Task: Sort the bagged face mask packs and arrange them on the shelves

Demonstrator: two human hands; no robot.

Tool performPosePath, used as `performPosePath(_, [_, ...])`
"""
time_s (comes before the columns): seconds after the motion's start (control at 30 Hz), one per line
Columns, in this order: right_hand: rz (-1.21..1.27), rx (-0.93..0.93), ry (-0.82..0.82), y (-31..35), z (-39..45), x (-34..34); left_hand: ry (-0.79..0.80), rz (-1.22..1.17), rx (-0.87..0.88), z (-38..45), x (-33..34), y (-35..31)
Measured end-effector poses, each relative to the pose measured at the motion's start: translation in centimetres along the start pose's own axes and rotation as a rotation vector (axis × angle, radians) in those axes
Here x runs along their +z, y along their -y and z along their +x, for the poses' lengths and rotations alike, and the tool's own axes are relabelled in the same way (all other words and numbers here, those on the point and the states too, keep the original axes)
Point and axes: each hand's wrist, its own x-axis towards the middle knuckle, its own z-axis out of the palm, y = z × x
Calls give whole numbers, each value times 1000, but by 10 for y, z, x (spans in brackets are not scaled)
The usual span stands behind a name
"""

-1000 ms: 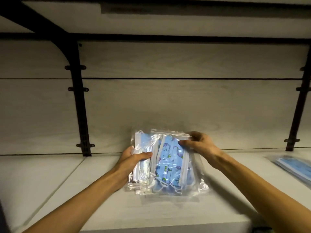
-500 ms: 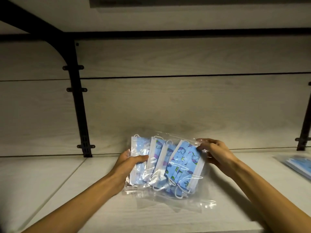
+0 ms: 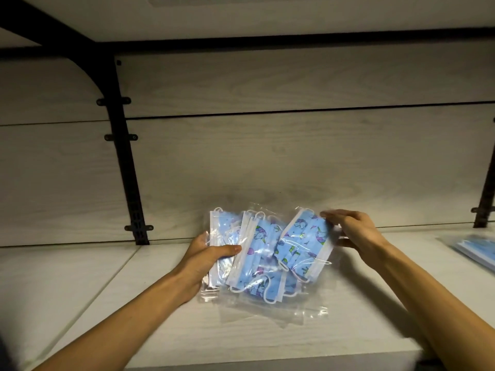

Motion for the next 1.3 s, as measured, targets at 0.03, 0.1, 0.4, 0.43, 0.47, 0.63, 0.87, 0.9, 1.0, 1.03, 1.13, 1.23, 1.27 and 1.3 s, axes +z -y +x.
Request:
performPosePath(0.03, [15, -5, -46, 1, 1, -2, -1, -5, -3, 0, 0, 0])
performPosePath(0.1, [60, 6, -129, 3, 3, -8, -10, -13, -8, 1, -1, 1])
performPosePath(0.4, [-124, -135, 32, 11, -7, 4, 7, -5, -15, 2, 1, -4])
performPosePath(0.43, [-136, -189, 84, 13, -11, 8, 10, -7, -17, 2, 2, -5])
performPosePath(0.47, [-154, -250, 133, 14, -16, 13, 7, -13, -24, 2, 3, -6])
performPosePath(0.63, [-309, -468, 389, 20, -34, 38, 19, -81, -84, 1, 9, -6])
performPosePath(0.87, [-853, -616, 598, 40, -27, 70, -33, -57, -188, 7, 5, -8])
performPosePath(0.9, [-874, -597, 591, 40, -25, 70, -36, -65, -200, 8, 4, -7])
performPosePath(1.0, [-965, -621, 482, 29, -18, 62, -49, -115, -232, 10, 2, -7])
performPosePath(1.03, [-963, -615, 441, 24, -14, 57, -55, -121, -231, 11, 1, -6])
performPosePath(1.13, [-961, -545, 369, 18, -3, 38, -72, -116, -241, 11, 0, -8])
performPosePath(1.23, [-989, -491, 315, 21, 6, 21, -64, -76, -265, 12, -1, -9])
performPosePath(1.27, [-999, -482, 295, 22, 8, 17, -58, -67, -271, 11, -1, -10])
performPosePath(1.3, [-1000, -480, 275, 24, 9, 15, -49, -60, -275, 11, -1, -10])
